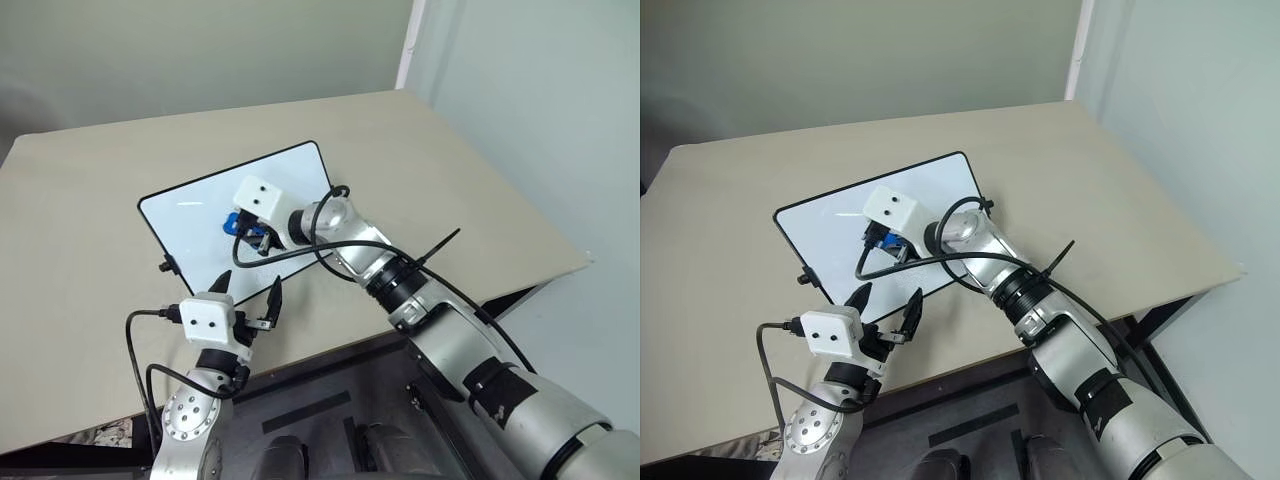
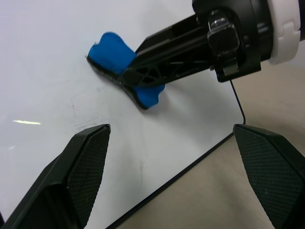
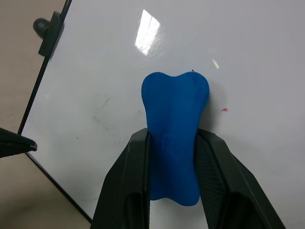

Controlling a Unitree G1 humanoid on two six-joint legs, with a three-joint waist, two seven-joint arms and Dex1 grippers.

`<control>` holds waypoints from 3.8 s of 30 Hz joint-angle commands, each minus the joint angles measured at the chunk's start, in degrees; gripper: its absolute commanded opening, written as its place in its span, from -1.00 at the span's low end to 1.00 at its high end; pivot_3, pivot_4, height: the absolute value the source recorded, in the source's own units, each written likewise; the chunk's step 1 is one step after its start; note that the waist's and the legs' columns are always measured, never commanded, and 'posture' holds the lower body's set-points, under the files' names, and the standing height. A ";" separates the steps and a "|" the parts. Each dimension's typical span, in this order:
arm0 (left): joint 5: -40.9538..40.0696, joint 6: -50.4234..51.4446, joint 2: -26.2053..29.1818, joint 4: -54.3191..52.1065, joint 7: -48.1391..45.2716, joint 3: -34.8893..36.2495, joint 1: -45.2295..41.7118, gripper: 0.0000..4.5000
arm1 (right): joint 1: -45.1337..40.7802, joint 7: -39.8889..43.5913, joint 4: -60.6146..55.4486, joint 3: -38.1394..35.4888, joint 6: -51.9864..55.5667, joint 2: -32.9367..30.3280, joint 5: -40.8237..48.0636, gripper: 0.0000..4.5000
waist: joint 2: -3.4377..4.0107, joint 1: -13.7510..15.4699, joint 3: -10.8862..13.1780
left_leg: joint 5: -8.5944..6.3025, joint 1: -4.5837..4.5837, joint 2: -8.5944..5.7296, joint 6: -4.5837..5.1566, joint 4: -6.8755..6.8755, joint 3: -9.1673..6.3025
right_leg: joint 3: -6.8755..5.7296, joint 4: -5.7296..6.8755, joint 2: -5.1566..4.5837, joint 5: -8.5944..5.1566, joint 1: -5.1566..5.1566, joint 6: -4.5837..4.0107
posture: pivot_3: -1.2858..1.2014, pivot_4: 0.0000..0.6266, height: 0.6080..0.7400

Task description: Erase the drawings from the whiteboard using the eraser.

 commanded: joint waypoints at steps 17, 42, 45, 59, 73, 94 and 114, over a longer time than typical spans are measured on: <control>0.16 -0.55 -0.37 -2.10 0.52 -0.51 -0.59 1.00 | 0.31 1.37 3.20 4.36 0.23 5.57 -1.78 -0.41 | -0.04 -0.06 -0.03 | -0.05 0.06 0.00 -0.02 -0.01 0.00 | 0.00 0.09 0.00 0.02 0.00 -0.08 | 0.03 -0.52 0.80; 0.31 -1.75 -0.83 -2.29 0.50 -0.19 0.65 1.00 | -7.02 -9.02 14.81 -4.96 -2.05 5.59 -0.55 -0.41 | -0.06 0.10 -0.01 | -0.32 0.05 0.00 -0.55 0.06 0.00 | -0.12 0.11 -0.01 0.28 -0.25 -0.44 | 0.03 -0.52 0.80; 0.33 -1.57 -0.82 -2.38 0.54 -0.27 0.48 1.00 | -5.93 -6.64 11.95 -3.92 -2.31 6.30 -0.34 -0.41 | -0.07 0.10 -0.01 | -0.22 0.09 0.00 -0.37 0.06 0.00 | -0.13 0.10 -0.01 0.46 -0.28 -0.24 | 0.03 -0.52 0.80; 0.37 -1.00 -0.77 -2.49 0.72 -0.34 -0.11 1.00 | -0.28 0.82 1.14 1.61 1.76 8.34 1.13 -0.41 | -0.12 0.08 -0.07 | -0.12 0.07 0.02 -0.18 0.03 0.00 | -0.17 -0.12 -0.01 0.42 -0.39 -0.03 | 0.03 -0.52 0.80; 0.29 -0.63 -0.88 -3.39 1.16 -0.54 0.62 1.00 | 2.00 2.33 -2.35 6.12 2.16 9.50 2.74 -0.41 | -0.14 0.07 -0.07 | -0.14 0.07 0.02 -0.18 0.03 0.00 | -0.19 -0.02 -0.01 0.45 -0.42 -0.08 | 0.03 -0.52 0.80; 0.26 -1.31 -0.84 -3.43 1.06 -0.61 1.55 1.00 | 0.09 -0.31 2.44 7.77 1.22 9.26 2.63 -0.41 | -0.20 0.16 -0.11 | -0.21 0.06 0.02 -0.30 0.03 0.00 | -0.22 0.02 -0.01 0.56 -0.48 -0.27 | 0.03 -0.52 0.80; 0.69 -1.73 -1.56 -2.51 1.68 -0.76 1.00 1.00 | -7.98 -11.31 15.04 -2.89 -4.15 10.81 4.59 -0.41 | -0.29 0.32 -0.10 | -0.38 0.03 0.04 -0.59 0.04 -0.02 | -0.36 0.03 -0.02 0.79 -0.62 -0.64 | 0.03 -0.52 0.80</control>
